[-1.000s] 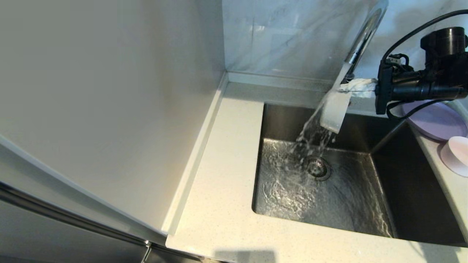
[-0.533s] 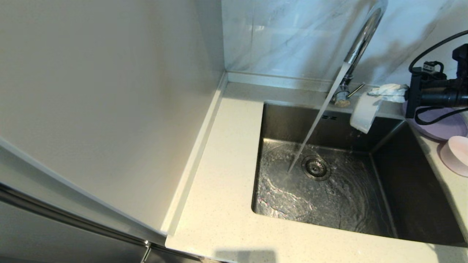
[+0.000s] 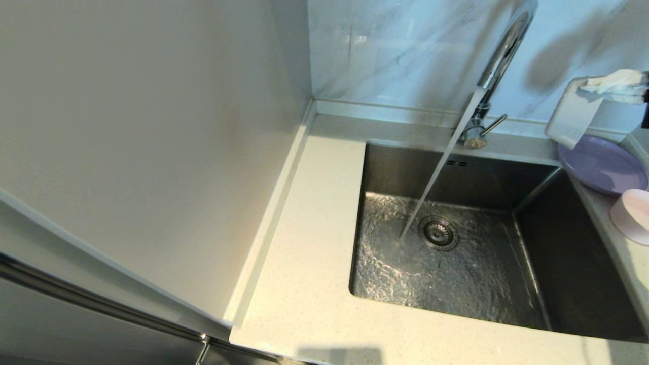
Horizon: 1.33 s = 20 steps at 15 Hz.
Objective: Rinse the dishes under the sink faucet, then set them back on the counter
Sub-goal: Place the bowl on the table
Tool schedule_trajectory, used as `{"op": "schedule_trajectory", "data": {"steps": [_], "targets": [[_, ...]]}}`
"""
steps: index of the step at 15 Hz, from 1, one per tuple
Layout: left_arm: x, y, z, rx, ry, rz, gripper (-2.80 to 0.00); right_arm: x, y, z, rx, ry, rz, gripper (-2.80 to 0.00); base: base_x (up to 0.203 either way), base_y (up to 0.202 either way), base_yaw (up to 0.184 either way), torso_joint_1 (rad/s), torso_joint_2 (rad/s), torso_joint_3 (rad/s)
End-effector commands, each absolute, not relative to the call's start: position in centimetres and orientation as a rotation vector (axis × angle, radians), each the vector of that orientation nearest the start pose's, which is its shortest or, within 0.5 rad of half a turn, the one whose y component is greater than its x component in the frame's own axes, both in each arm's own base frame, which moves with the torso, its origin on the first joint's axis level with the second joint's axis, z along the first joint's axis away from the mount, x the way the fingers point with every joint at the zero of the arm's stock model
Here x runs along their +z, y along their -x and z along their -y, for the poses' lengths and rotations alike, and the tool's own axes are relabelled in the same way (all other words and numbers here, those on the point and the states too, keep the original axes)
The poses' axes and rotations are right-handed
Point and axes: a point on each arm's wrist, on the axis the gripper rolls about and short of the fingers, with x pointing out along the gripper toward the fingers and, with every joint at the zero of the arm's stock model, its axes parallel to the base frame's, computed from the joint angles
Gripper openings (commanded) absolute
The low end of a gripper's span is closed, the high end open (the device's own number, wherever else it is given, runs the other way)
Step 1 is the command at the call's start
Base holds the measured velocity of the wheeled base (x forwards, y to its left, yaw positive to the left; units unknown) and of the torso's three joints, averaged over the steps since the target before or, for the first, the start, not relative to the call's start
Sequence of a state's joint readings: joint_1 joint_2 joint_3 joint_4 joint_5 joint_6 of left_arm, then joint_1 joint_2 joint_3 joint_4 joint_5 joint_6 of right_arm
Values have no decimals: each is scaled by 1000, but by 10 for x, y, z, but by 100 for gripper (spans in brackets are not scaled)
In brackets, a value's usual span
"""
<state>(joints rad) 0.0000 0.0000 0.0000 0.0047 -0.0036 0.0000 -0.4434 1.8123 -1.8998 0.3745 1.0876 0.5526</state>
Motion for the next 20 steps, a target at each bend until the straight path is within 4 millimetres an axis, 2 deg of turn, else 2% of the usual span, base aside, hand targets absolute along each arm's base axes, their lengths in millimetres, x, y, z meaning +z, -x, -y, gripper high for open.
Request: {"op": "schedule_trajectory", "data": {"steps": [1,3,4,5,6,7,8,10,11,12,15,16,17,19,20], "targets": [[75,23,0,-3,0,-5,-280,356,-275,111,548,-698,-388,-280,0,0,0,0,0,0],[75,23,0,-3,0,-5,-280,291,-274,107,474,-674,-528,-280,0,0,0,0,0,0],[75,23,0,-3,0,-5,-280,270,-270,105,459,-653,-576,-280,0,0,0,0,0,0],[75,23,0,-3,0,-5,-280,256,-266,103,449,-641,-611,-280,0,0,0,0,0,0],[75,23,0,-3,0,-5,-280,252,-263,101,440,-633,-621,-280,0,0,0,0,0,0],[75,23,0,-3,0,-5,-280,259,-262,101,432,-624,-605,-280,0,0,0,0,0,0],[75,23,0,-3,0,-5,-280,278,-260,100,424,-601,-557,-280,0,0,0,0,0,0],[75,23,0,-3,0,-5,-280,333,-248,94,407,-497,-409,-280,0,0,0,0,0,0],[75,23,0,-3,0,-5,-280,345,-242,92,389,-437,-369,-280,0,0,0,0,0,0],[75,23,0,-3,0,-5,-280,348,-236,90,362,-364,-350,-280,0,0,0,0,0,0],[75,23,0,-3,0,-5,-280,327,-225,90,281,-151,-378,-280,0,0,0,0,0,0],[75,23,0,-3,0,-5,-280,332,-222,89,268,-118,-358,-280,0,0,0,0,0,0],[75,23,0,-3,0,-5,-280,347,-219,88,257,-62,-305,-280,0,0,0,0,0,0],[75,23,0,-3,0,-5,-280,398,-201,81,205,138,-104,-280,0,0,0,0,0,0],[75,23,0,-4,0,-5,-280,409,-194,79,119,195,-67,-280,0,0,0,0,0,0]]}}
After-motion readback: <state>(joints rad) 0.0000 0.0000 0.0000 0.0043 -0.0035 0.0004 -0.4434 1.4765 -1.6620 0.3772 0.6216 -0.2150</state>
